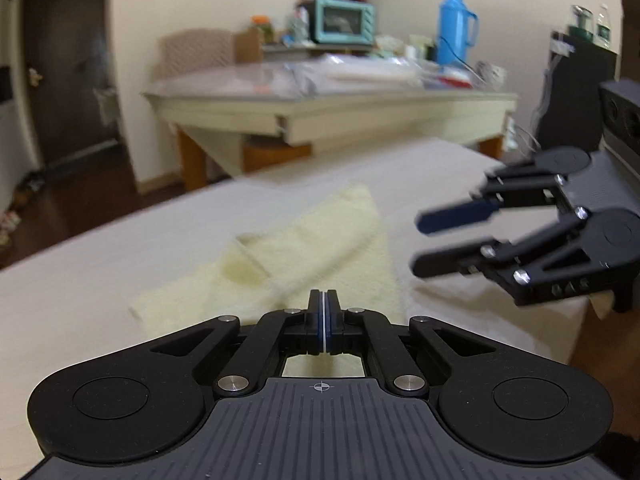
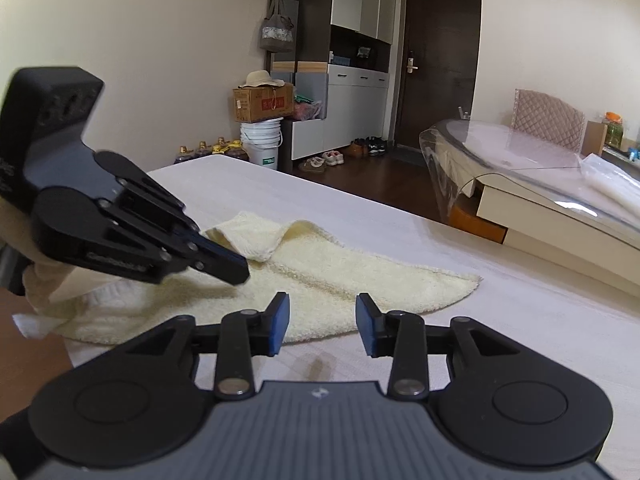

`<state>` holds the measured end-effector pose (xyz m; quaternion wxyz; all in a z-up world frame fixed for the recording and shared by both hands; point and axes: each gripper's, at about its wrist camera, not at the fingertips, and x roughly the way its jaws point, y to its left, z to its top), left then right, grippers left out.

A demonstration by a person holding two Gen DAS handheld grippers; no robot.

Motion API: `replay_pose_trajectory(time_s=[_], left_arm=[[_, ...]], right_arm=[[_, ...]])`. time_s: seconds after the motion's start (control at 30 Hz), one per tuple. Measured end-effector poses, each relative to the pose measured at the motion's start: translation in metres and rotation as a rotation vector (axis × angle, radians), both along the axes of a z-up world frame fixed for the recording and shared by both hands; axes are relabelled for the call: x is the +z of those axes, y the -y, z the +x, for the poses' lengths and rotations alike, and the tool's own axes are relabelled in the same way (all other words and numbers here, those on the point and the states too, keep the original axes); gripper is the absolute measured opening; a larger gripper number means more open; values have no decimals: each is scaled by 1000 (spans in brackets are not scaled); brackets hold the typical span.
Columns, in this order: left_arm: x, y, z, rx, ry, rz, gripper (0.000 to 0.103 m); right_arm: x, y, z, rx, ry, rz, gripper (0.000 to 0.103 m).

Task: Fold towel
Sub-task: 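Lift the towel with the left gripper while the right gripper grasps its other corner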

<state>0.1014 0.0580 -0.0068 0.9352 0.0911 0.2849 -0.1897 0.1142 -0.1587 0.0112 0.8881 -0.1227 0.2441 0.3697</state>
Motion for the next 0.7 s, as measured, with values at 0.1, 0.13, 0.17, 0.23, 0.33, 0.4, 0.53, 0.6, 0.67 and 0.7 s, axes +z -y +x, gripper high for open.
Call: replay_pose_trajectory(time_s=[0.1,0.13,0.17,0.23,0.33,0.4,0.53,0.6,0.67,0.7], left_arm=[[-3,-2,8,6,5,85,9],[-6,0,9,-9,3,118,18],[-8,2,11,-25,1,151,24],[-13,7,10,-57,18,229,42],[-17,13,7,-87,47,307,42],[-19,13,9,-97,49,325,37],[-17,8,18,-72,25,265,6],[-11,5,17,-70,29,208,5],[-5,4,12,-98,27,141,5],[-2,3,10,-112,23,110,5]], right_arm=[[2,-5,1,10,8,0,40],[2,-6,1,11,11,1,40],[3,-7,1,12,13,3,40],[5,-8,1,10,19,7,40],[6,-7,0,5,19,8,41],[5,-7,0,3,16,4,41],[3,-7,0,1,10,5,41],[4,-7,-2,5,15,8,41],[5,-8,-4,17,30,3,41],[5,-10,-6,31,48,-14,41]])
